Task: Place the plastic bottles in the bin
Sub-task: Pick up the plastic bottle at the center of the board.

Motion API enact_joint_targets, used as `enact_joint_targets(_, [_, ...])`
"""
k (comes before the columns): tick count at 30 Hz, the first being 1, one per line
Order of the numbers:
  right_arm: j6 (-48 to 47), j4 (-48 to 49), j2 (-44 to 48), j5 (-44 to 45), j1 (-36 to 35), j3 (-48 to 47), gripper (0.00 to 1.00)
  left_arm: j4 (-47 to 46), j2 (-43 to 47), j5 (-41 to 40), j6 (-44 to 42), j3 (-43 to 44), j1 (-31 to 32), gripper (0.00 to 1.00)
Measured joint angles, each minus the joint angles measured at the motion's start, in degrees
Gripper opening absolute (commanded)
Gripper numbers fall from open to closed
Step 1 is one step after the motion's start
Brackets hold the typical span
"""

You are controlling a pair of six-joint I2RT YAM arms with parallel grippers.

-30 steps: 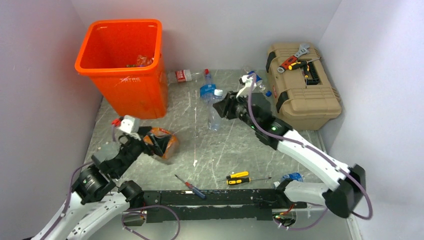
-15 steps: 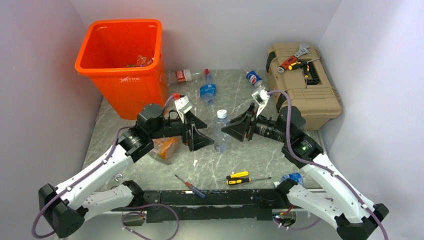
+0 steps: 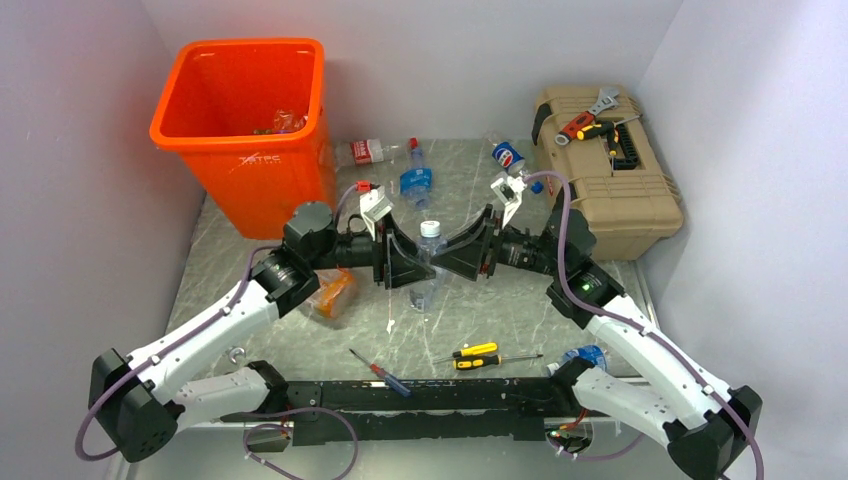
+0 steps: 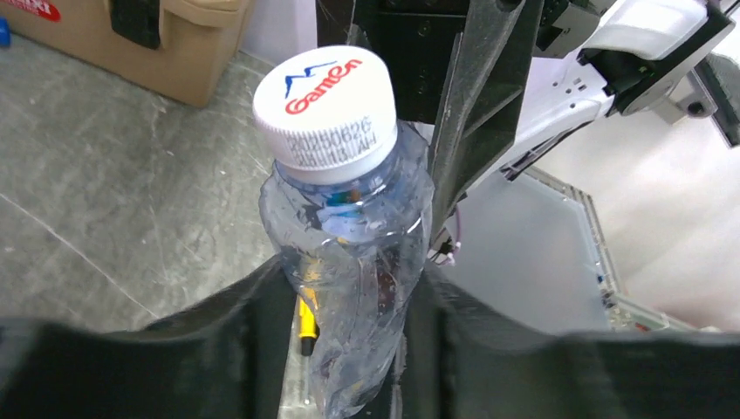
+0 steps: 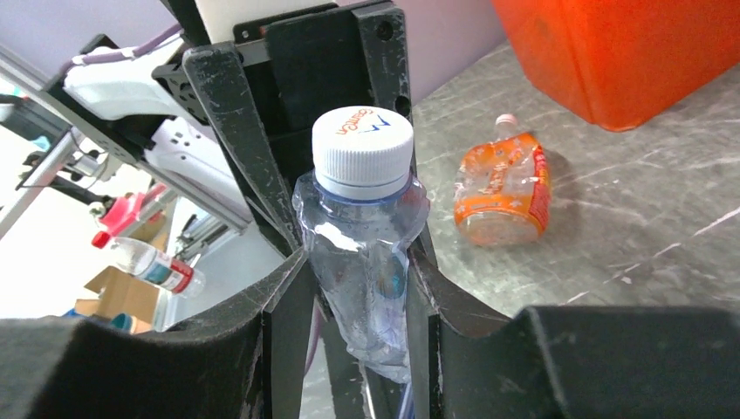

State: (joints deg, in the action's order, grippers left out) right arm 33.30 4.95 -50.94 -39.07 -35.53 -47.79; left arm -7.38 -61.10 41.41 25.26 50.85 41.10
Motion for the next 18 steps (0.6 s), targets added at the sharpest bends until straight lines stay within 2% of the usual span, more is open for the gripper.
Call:
enact_joint_targets(2, [0.3,0.5,-0.1,-0.2,0.1,0.0,0.27,-0.4,0.2,0.5,0.0,0.0,0.0,0.27])
enact_joint_targets(3, [0.3,0.6,-0.1,-0.2,0.2,0.0,0.35,-0.6,0.2,0.5,0.2,0.0,0.0,0.20])
enact_joint_targets(5, [0.3,0.8,-0.1,-0.1,0.2,0.0,0.58,-1.3,0.2,0.7,0.7,0.0,0.0,0.09])
enact_joint_targets(7, [0.5,0.6,-0.1,0.1,0.2,0.0,0.77,-1.5,0.2,0.8,1.0,0.0,0.0,0.02])
enact_joint_targets(10, [-0.6,-0.6,0.9,1.6,0.2,0.0,0.95,-1.7,0.3,-0.4,1.4,0.0,0.0,0.00])
enact_joint_targets(12, [-1.3,-1.0,2.8,3.3,0.2,0.7,1.00,-2.0,0.5,-2.2,2.0,0.0,0.0,0.00])
enact_joint_targets(18, [-2.1,0.3,11.8,5.3,0.2,7.2,1.00,-7.0,1.7,-7.8,7.1,0.0,0.0,0.00])
